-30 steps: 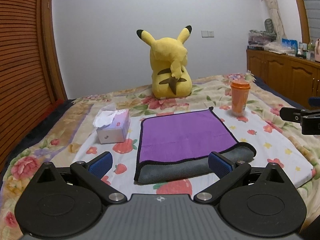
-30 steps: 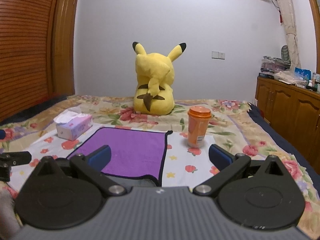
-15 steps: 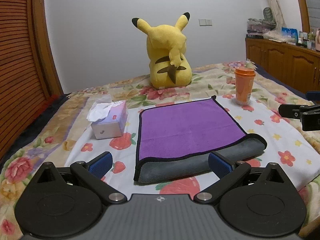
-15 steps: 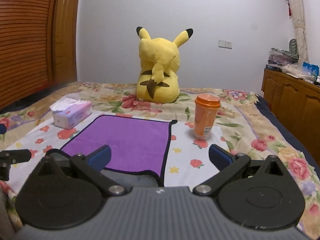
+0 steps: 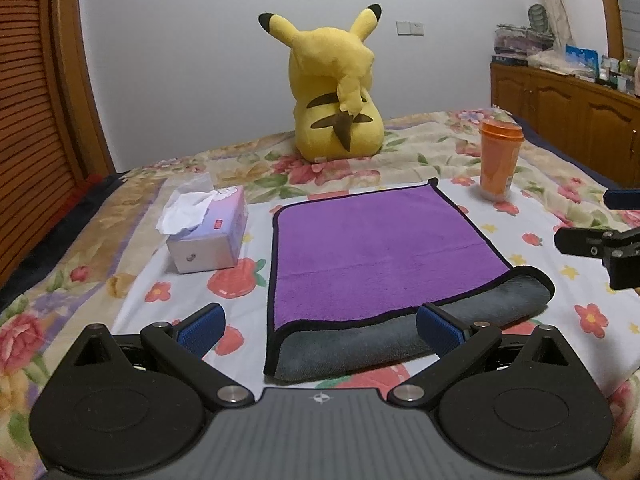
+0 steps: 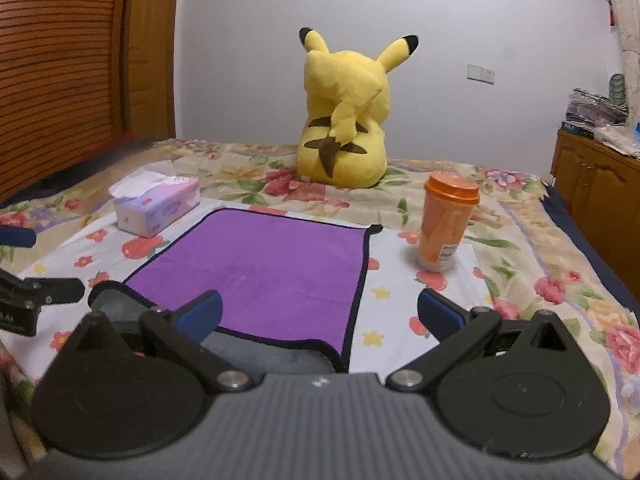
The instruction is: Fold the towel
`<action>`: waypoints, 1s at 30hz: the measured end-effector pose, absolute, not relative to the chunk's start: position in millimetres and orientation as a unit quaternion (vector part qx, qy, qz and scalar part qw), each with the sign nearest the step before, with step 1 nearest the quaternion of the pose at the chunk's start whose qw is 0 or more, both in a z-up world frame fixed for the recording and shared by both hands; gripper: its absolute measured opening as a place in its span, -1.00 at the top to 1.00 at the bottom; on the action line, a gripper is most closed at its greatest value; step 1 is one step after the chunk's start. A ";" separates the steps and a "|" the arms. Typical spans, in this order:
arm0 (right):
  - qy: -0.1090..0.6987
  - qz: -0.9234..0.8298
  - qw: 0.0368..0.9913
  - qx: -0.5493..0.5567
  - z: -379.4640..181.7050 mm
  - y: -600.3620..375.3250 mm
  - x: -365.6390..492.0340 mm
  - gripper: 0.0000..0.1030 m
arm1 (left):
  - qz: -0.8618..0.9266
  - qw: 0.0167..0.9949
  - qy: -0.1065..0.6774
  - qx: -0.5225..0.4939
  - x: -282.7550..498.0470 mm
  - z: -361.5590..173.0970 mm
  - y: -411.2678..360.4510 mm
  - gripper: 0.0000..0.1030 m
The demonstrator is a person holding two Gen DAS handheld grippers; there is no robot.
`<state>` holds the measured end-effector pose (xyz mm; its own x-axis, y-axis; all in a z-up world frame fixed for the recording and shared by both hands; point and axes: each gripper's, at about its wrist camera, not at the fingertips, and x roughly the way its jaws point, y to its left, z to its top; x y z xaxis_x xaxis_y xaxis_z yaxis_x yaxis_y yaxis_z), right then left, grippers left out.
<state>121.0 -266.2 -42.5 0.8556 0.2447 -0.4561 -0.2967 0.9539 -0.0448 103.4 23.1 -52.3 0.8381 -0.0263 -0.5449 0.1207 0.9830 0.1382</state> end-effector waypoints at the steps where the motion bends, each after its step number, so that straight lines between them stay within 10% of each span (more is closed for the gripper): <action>1: 0.232 0.143 0.960 -0.057 -43.5 -265.6 122.8 -1.00 | -0.040 0.954 0.285 0.084 106.7 -53.4 23.7 -1.00; 30: 0.354 0.183 0.916 -0.056 -89.0 -259.3 190.0 -1.00 | -0.075 0.913 0.399 0.040 189.7 -106.3 70.8 -0.34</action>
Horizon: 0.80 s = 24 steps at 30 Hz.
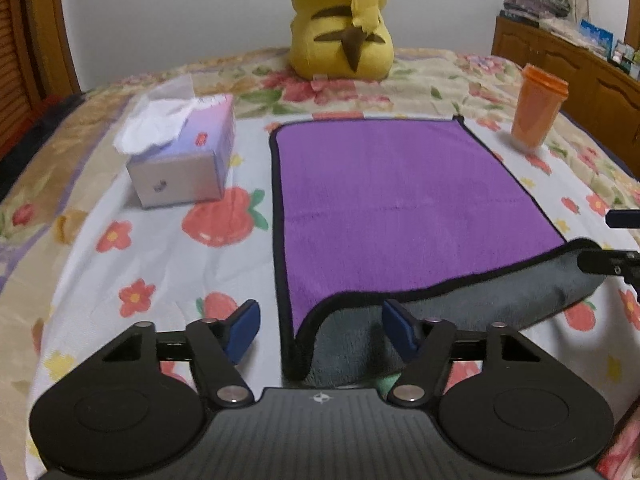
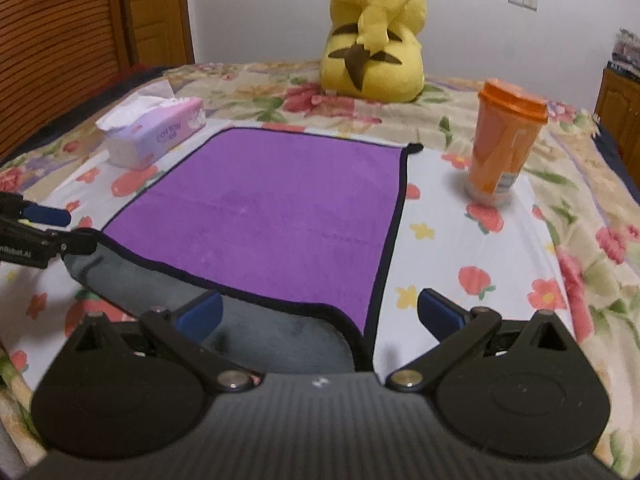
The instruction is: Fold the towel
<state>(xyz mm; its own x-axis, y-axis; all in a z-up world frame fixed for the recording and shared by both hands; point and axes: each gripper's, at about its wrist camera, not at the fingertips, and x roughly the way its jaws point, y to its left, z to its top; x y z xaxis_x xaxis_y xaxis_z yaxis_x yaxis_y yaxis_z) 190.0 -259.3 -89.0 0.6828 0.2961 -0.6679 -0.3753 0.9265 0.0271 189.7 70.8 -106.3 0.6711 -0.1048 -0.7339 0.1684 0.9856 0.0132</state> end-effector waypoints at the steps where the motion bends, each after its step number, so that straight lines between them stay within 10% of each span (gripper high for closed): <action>1: 0.360 0.183 0.913 -0.052 -90.8 -260.4 192.6 -1.00 | -0.075 0.912 0.402 0.041 189.8 -107.5 70.0 -0.33; 13: 0.432 0.186 0.882 -0.015 -105.6 -267.0 205.4 -0.97 | -0.083 0.900 0.427 0.020 192.8 -114.1 72.2 -0.03; 24: 0.446 0.205 0.871 -0.012 -105.0 -263.8 203.7 -0.38 | -0.082 0.898 0.432 0.022 192.1 -117.3 69.4 0.31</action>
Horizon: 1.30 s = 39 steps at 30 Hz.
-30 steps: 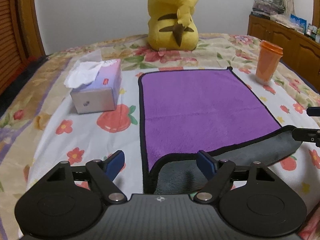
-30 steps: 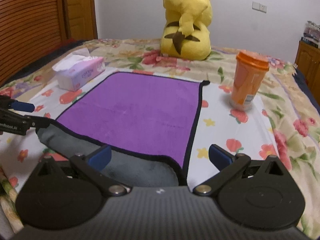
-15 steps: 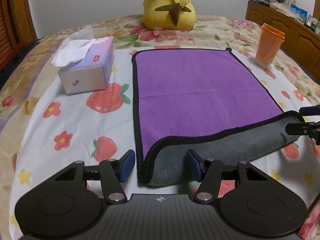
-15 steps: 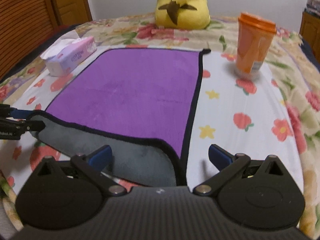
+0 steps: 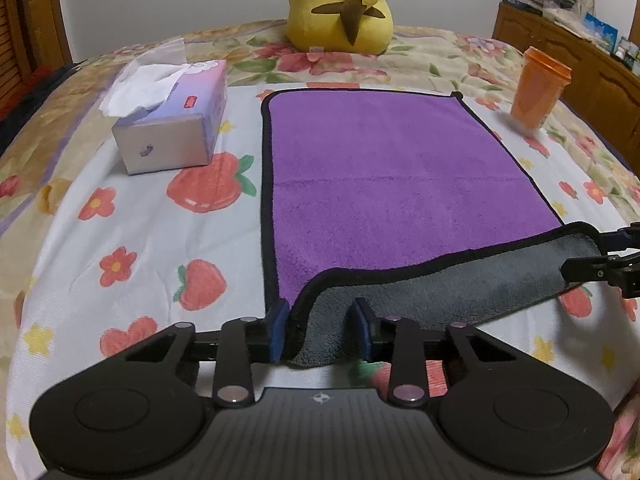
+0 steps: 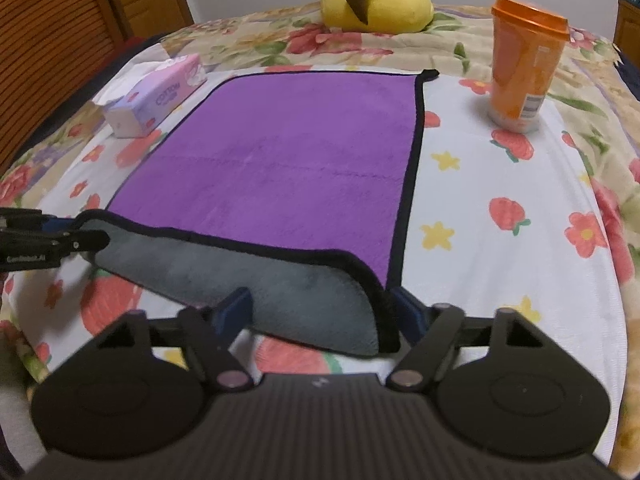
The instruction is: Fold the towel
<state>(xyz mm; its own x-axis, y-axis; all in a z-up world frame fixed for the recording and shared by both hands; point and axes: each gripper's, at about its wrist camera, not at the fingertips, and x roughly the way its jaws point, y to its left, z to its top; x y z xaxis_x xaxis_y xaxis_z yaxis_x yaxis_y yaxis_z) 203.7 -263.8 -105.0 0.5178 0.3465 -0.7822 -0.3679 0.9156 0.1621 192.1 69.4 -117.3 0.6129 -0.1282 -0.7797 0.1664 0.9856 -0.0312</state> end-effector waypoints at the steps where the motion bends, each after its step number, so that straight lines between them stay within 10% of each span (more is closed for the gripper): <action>1: 0.447 0.205 0.871 -0.013 -105.2 -263.7 204.0 -0.30 | -0.083 0.898 0.432 0.021 192.0 -117.3 69.0 0.36; 15: 0.441 0.201 0.873 -0.052 -103.8 -261.7 203.4 0.87 | -0.088 0.906 0.413 0.027 188.0 -110.5 66.8 0.81; 39: 0.351 0.210 0.912 -0.029 -70.5 -274.3 205.3 0.91 | -0.092 0.944 0.317 0.012 174.2 -64.8 67.1 0.83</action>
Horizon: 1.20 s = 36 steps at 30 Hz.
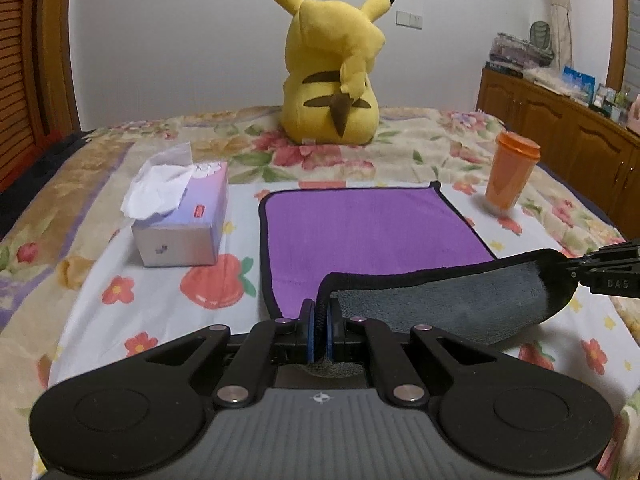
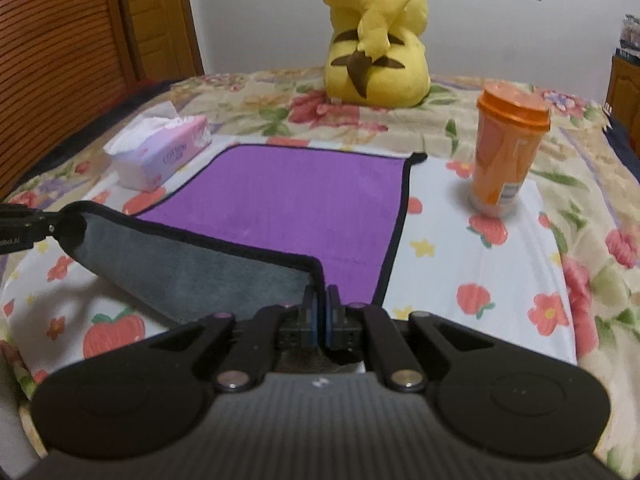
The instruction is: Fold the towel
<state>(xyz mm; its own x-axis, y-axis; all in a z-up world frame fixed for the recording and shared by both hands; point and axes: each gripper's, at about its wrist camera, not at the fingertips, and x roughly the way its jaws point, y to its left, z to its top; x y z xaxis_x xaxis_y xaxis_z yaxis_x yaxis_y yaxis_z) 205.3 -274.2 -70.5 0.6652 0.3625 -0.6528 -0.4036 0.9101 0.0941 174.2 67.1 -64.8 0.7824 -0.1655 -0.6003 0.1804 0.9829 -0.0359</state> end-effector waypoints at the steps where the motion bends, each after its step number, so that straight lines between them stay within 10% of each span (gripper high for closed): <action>1: 0.349 0.210 0.913 -0.029 -69.9 -274.8 206.0 0.91 | -0.091 0.945 0.315 0.011 174.4 -64.3 67.4 0.83; 36: 0.305 0.232 0.923 -0.044 -70.7 -271.3 240.4 0.92 | -0.106 0.948 0.296 0.038 223.5 -68.6 55.2 0.84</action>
